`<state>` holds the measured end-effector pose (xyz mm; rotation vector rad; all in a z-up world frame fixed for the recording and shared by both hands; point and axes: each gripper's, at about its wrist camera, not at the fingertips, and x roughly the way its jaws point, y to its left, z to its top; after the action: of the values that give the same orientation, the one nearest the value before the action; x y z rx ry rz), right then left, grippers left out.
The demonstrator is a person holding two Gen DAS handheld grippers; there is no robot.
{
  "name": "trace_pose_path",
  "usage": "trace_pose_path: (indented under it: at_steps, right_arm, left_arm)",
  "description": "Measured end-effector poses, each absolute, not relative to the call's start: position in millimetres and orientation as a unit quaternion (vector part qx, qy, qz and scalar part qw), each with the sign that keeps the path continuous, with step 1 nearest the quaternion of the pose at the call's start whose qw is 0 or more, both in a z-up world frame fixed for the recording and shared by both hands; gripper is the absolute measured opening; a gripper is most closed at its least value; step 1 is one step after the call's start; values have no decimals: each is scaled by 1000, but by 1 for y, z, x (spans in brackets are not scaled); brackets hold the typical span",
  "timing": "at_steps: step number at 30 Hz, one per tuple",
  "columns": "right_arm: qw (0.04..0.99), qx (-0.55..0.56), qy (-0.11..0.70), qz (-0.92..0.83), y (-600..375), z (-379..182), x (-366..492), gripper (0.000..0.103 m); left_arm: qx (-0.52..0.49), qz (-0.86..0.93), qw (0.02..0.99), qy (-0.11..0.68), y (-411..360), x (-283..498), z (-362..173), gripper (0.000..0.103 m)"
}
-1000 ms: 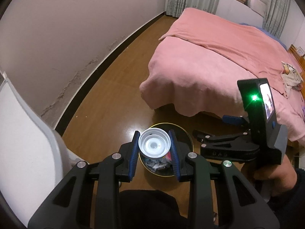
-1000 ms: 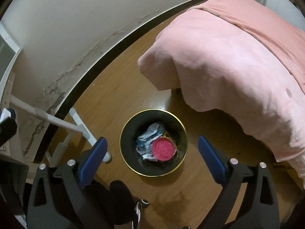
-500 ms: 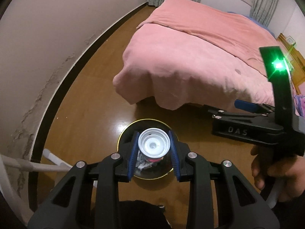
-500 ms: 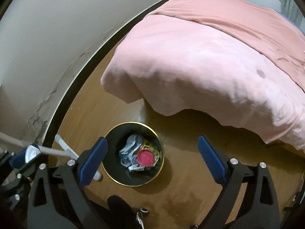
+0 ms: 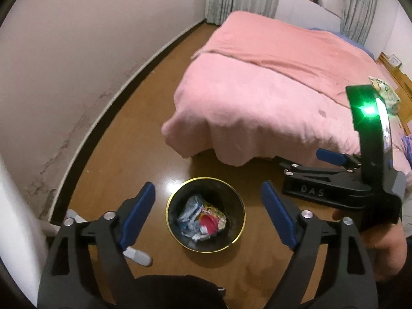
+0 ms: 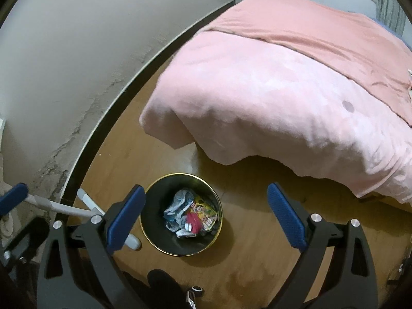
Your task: Collect trash
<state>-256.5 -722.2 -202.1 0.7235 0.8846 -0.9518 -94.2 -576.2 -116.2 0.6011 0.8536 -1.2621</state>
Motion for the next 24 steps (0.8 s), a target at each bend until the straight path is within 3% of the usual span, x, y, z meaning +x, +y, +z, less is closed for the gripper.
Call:
trace_pose_path:
  at_steps: [9, 24]
  right_arm:
    - [823, 248, 375, -348, -648, -119, -199, 93]
    - [928, 82, 363, -8, -387, -23, 13, 94]
  left_arm:
    - [234, -498, 768, 327, -460, -53, -30, 92]
    - [106, -141, 931, 321, -125, 53, 37, 92]
